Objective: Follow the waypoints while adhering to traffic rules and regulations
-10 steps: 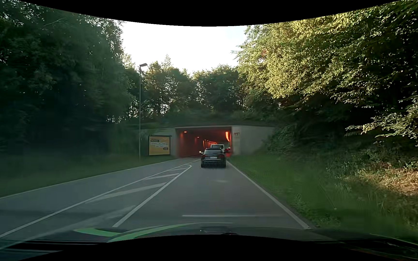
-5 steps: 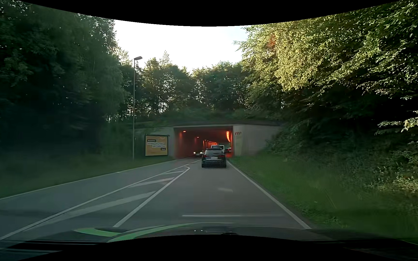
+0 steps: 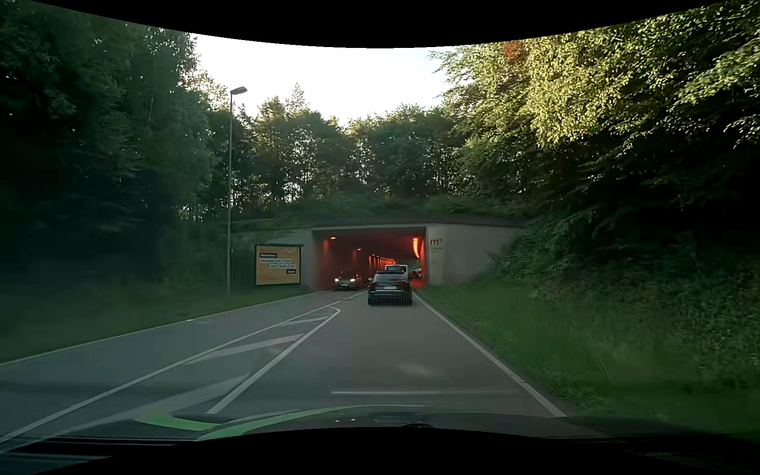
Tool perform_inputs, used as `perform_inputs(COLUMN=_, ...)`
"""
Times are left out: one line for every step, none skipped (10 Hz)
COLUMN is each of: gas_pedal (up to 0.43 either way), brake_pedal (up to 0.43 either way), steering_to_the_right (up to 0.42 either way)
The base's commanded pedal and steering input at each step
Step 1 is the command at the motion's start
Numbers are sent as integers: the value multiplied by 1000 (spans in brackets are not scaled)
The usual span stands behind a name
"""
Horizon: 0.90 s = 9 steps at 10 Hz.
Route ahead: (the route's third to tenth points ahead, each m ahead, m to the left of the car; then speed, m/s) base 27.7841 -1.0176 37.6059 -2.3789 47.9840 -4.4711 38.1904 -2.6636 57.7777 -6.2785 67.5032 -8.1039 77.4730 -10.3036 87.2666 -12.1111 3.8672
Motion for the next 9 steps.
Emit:
perform_inputs(gas_pedal=0, brake_pedal=0, steering_to_the_right=-2)
perform_inputs(gas_pedal=0, brake_pedal=0, steering_to_the_right=-2)
perform_inputs(gas_pedal=0, brake_pedal=0, steering_to_the_right=-2)
perform_inputs(gas_pedal=0, brake_pedal=0, steering_to_the_right=-2)
perform_inputs(gas_pedal=0, brake_pedal=0, steering_to_the_right=-2)
perform_inputs(gas_pedal=0, brake_pedal=0, steering_to_the_right=-2)
perform_inputs(gas_pedal=0, brake_pedal=0, steering_to_the_right=-2)
perform_inputs(gas_pedal=0, brake_pedal=0, steering_to_the_right=-2)
perform_inputs(gas_pedal=0, brake_pedal=0, steering_to_the_right=-2)
